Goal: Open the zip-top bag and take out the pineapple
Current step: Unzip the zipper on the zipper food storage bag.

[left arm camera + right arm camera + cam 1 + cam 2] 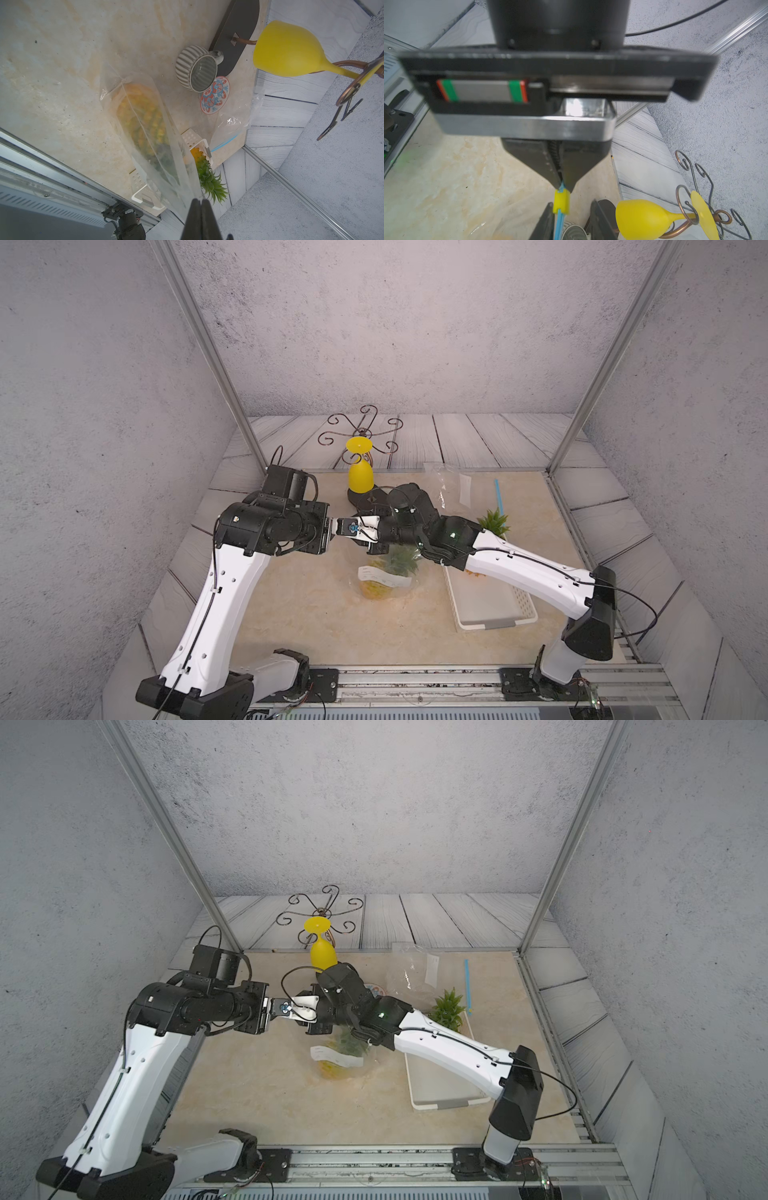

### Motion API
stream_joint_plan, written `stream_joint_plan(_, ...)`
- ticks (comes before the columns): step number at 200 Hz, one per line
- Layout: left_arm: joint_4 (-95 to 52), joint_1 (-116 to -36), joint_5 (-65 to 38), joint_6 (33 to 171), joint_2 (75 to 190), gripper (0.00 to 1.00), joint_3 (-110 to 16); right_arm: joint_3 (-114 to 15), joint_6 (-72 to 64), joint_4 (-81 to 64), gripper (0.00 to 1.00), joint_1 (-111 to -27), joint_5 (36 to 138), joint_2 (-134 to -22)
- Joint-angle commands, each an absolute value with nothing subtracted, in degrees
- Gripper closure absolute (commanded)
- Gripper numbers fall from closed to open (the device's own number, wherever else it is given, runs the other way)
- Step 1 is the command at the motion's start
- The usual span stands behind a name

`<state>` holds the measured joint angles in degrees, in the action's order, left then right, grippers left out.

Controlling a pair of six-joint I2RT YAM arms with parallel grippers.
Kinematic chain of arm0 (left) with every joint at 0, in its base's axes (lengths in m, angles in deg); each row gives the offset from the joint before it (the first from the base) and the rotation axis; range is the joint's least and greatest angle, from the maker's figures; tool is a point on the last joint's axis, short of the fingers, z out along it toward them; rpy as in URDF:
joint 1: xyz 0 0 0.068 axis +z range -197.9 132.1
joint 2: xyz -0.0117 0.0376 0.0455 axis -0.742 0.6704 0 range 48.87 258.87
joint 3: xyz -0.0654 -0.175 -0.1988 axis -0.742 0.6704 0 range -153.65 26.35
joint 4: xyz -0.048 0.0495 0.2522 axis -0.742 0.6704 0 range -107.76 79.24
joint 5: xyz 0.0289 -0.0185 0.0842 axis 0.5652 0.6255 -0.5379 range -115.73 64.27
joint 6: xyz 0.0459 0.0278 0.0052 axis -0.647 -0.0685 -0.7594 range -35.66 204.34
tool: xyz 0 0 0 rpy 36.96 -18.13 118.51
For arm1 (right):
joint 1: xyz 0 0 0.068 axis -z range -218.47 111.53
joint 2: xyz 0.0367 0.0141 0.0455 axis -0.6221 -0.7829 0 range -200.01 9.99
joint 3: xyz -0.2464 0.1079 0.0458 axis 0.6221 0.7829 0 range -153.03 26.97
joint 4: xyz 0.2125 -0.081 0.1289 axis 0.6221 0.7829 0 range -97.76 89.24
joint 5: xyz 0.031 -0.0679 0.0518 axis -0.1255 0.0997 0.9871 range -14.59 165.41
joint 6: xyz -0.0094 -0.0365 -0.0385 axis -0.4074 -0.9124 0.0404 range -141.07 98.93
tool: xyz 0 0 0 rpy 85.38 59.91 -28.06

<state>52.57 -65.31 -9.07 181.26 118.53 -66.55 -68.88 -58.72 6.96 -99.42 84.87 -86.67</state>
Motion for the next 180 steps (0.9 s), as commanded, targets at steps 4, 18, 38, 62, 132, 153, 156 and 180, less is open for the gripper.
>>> stream_joint_plan(4,52.84,-65.15,-8.52,181.48,118.19,1.0,-66.55,-69.97,-57.52,6.79,0.73,-99.56,86.38,-88.8)
stream_joint_plan(18,52.56,-65.13,-8.46,181.68,117.95,1.0,-66.11,-70.15,-57.3,6.91,0.76,-99.6,86.31,-89.1)
stream_joint_plan(38,52.38,-65.17,-8.33,181.74,117.86,1.0,-66.11,-70.45,-57.23,6.96,0.78,-99.62,86.39,-89.62)
stream_joint_plan(62,52.43,-65.13,-8.12,181.81,117.8,1.0,-66.06,-70.94,-56.74,6.96,0.8,-99.62,86.92,-90.02)
stream_joint_plan(132,52.03,-65.09,-8.6,182.11,117.63,1.0,-65.43,-70.15,-55.79,6.63,0.87,-99.56,86.16,-88.64)
stream_joint_plan(153,51.85,-65.06,-8.69,182.23,117.51,1.0,-65.15,-70.56,-55.8,6.4,0.79,-99.56,86.35,-88.1)
stream_joint_plan(156,51.79,-65.12,-8.64,182.25,117.51,1.0,-65.15,-70.65,-55.78,6.39,0.78,-99.58,86.39,-88.06)
stream_joint_plan(180,51.33,-65.12,-8.42,182.36,117.6,1.0,-65.16,-71.97,-55.64,6.88,0.77,-99.57,86.48,-88.09)
